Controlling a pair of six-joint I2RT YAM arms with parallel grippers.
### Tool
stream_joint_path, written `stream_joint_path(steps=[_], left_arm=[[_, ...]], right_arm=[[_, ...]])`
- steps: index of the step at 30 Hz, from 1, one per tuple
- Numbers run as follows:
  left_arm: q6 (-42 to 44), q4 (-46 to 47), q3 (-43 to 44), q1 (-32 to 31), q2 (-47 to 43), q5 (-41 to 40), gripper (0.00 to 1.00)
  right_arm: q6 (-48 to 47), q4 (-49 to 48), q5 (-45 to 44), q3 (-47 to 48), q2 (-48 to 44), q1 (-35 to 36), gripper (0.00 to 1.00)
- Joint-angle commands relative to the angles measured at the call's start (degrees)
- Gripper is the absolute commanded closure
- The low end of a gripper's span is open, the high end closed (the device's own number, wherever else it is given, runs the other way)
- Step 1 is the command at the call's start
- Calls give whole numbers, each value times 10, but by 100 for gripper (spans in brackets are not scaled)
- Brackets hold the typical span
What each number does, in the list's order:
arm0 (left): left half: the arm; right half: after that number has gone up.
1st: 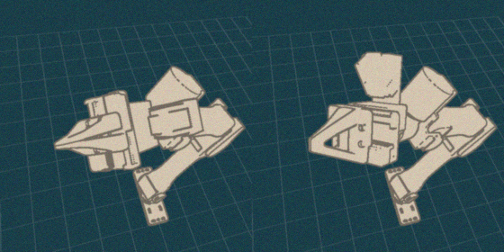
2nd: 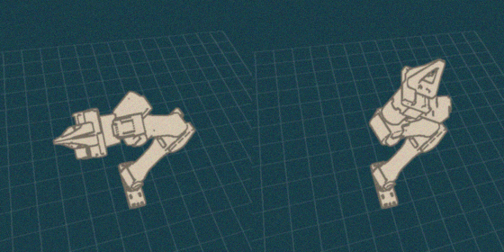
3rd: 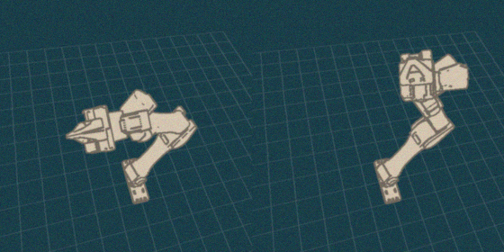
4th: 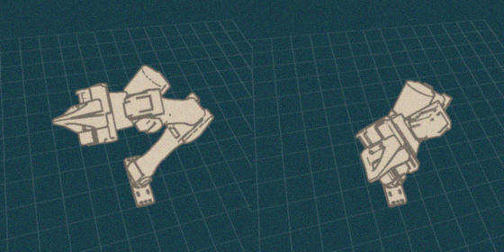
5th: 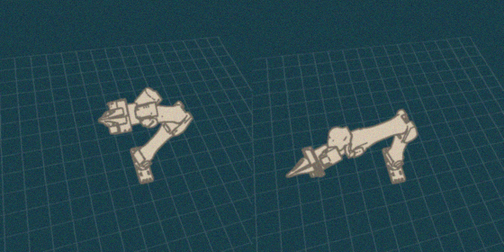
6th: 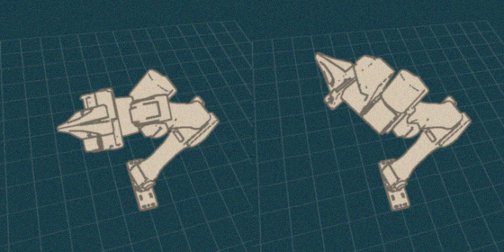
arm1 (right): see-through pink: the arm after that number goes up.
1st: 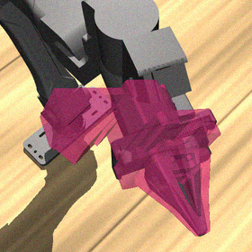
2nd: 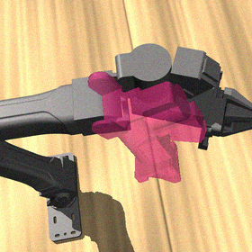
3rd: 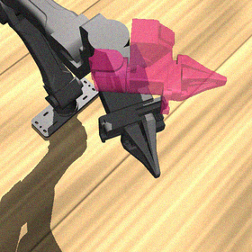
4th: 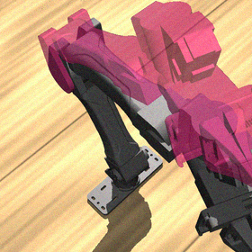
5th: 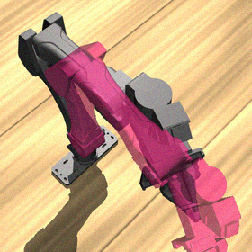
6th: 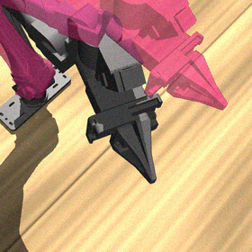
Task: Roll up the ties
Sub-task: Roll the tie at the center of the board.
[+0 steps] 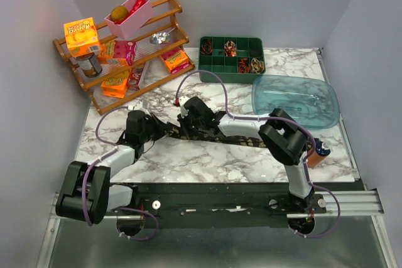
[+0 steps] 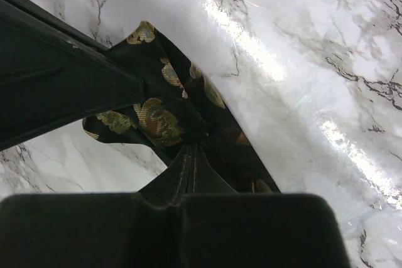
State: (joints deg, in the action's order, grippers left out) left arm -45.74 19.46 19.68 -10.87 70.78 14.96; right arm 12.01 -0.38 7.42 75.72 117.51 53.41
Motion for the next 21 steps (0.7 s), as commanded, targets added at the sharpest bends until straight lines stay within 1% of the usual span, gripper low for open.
stream_joint_path(steps=[1, 7, 14, 21], left_arm=[[35, -49, 29, -4, -25, -5, 99], [49, -58, 45, -23, -20, 3, 99], [49, -43, 56, -51, 1, 9, 99], [37, -31, 62, -75, 19, -3, 99]], right_arm=[[7, 28, 22, 28, 18, 0, 99], [20, 28, 37, 48, 36, 0, 99], [26, 38, 45, 72, 61, -1, 99], [38, 37, 53, 69, 62, -7, 99]])
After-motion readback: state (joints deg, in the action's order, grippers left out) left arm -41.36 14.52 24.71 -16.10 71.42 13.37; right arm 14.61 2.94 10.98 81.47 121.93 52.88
